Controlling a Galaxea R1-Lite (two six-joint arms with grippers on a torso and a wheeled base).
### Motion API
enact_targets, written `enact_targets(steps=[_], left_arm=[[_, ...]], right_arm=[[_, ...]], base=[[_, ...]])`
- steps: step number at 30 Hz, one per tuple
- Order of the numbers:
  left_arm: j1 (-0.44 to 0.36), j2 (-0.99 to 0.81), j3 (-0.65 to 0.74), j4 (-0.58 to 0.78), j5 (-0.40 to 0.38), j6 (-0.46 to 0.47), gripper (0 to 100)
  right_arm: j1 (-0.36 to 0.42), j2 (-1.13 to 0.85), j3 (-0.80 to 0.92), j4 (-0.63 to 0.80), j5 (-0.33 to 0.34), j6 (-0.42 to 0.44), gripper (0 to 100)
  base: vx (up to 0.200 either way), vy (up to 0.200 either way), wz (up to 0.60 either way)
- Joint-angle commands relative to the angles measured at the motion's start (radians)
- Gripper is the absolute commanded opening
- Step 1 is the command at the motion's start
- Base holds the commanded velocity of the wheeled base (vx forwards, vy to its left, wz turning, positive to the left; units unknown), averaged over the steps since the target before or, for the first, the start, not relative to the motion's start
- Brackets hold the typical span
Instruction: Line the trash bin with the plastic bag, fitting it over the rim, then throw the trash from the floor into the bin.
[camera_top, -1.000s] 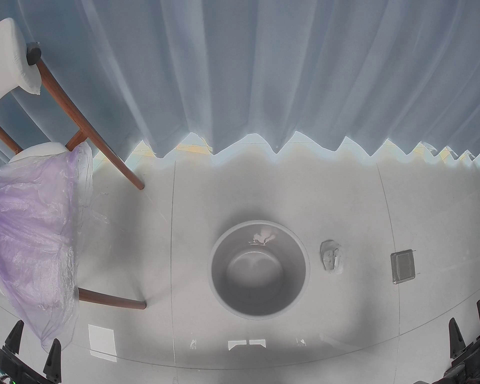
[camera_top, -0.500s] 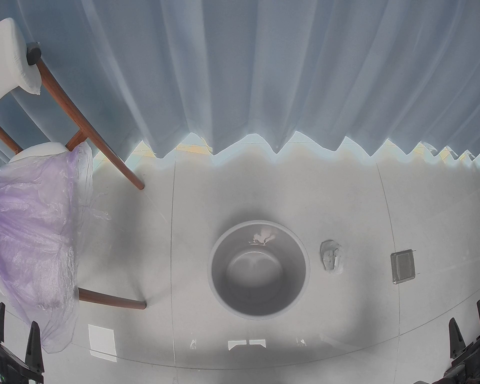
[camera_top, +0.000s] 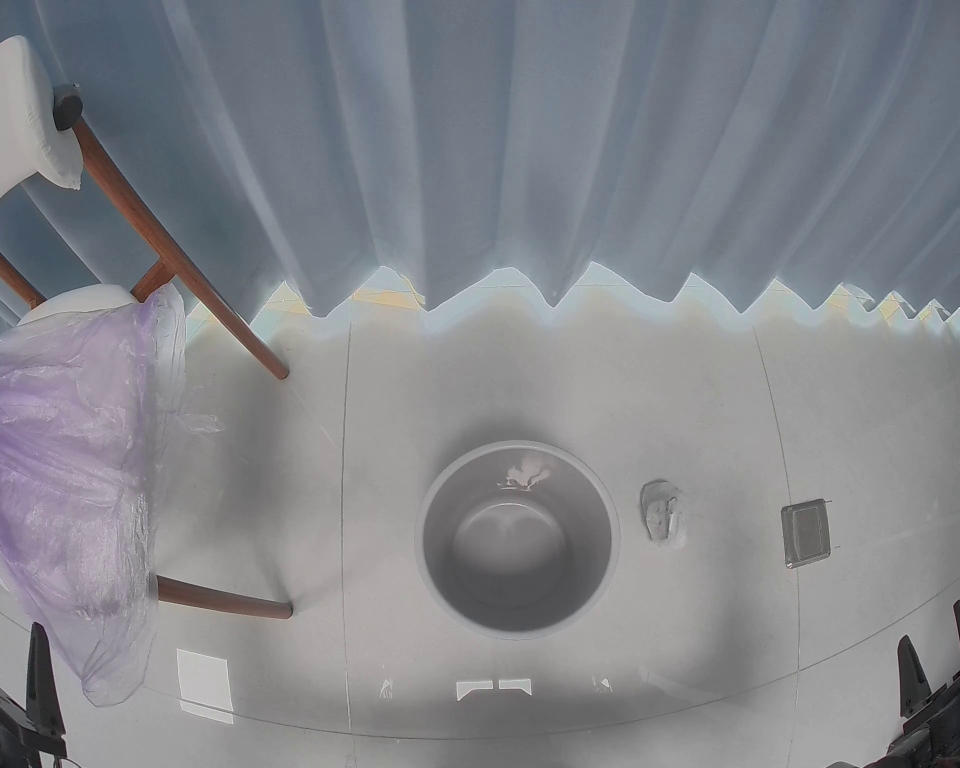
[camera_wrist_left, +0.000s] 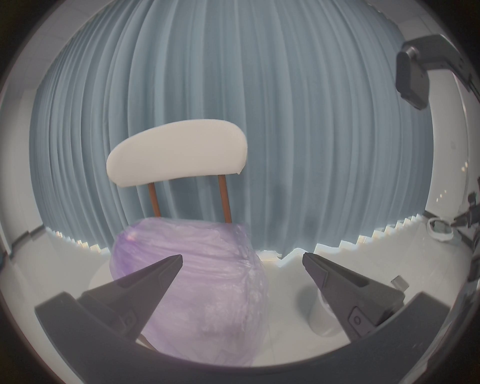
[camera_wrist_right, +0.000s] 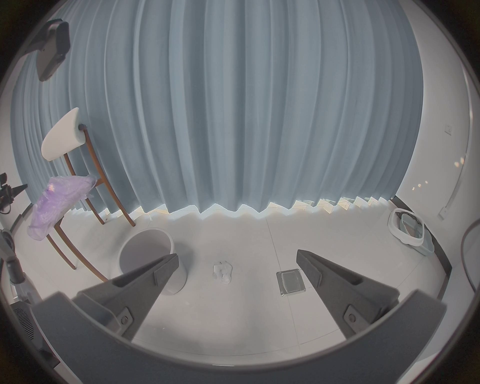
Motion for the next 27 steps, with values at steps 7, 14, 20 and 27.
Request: enact_targets(steps=[7,14,20,27], left_arm=[[0.0,-0.01,-0.002,-0.032,-0.089,0.218,100],[0.01,0.004,-0.163,0.218,-0.166,0.243,100],[0.01,0.062,-0.255,0.348,-0.2,0.25,100],[0.007,0.171,-0.297,0.347,-0.204,0.269,100]], right_arm=[[0.001,-0.017,0.018,0.0,0.0,0.0,100],[0.001,-0.017,0.018,0.0,0.0,0.0,100],[-0.001,-0.017,0.018,0.0,0.0,0.0,100],[0.001,-0.017,0.018,0.0,0.0,0.0,100]], base=[[0.0,0.0,0.0],[0.0,0.0,0.0],[0.0,0.0,0.0],[0.0,0.0,0.0]])
